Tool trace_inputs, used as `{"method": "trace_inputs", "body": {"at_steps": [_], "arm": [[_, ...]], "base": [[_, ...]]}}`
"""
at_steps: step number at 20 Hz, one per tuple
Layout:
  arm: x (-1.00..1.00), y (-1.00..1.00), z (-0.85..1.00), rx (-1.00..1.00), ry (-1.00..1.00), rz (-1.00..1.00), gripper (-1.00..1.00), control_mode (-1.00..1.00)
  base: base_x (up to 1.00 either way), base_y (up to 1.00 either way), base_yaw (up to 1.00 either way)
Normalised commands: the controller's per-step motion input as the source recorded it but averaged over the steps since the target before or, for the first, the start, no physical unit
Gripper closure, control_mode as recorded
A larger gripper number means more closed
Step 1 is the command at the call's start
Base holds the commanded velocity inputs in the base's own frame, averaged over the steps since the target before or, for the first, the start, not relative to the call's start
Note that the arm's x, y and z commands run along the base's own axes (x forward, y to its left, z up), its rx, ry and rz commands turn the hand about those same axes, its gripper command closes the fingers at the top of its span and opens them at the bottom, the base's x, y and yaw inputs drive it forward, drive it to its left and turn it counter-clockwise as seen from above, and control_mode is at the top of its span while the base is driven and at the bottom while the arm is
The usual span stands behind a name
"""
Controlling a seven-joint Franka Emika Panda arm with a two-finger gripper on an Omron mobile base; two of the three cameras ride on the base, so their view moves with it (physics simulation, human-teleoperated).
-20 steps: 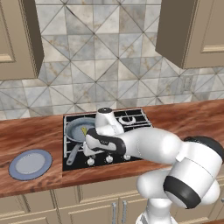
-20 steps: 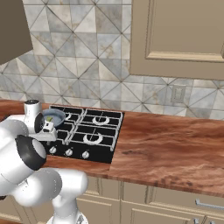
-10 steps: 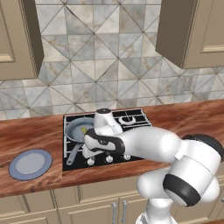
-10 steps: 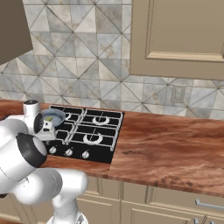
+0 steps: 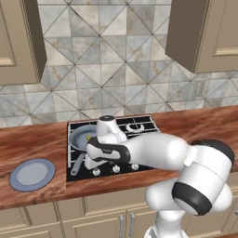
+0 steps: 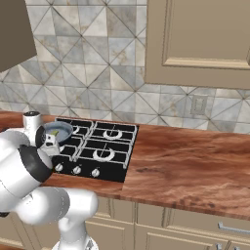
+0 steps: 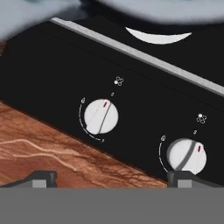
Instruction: Pick up the butter stick and place it in the pan. Then turn on the burner for the pan.
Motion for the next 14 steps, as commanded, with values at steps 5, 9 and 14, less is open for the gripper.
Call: {"method": "trace_inputs", "body": {"at_steps": [5, 9, 14], "arm": [[0.00, 0.13, -0.04, 0.05, 0.00, 0.01, -1.00, -1.00], [0.00, 0.11, -0.24, 0.05, 0.00, 0.00, -1.00, -1.00], [0.00, 0.06, -0.23, 0.01, 0.00, 0.00, -1.00, -1.00]], "base": [[0.00, 0.00, 0.00], [0.00, 0.00, 0.00], [0.00, 0.00, 0.00]]}}
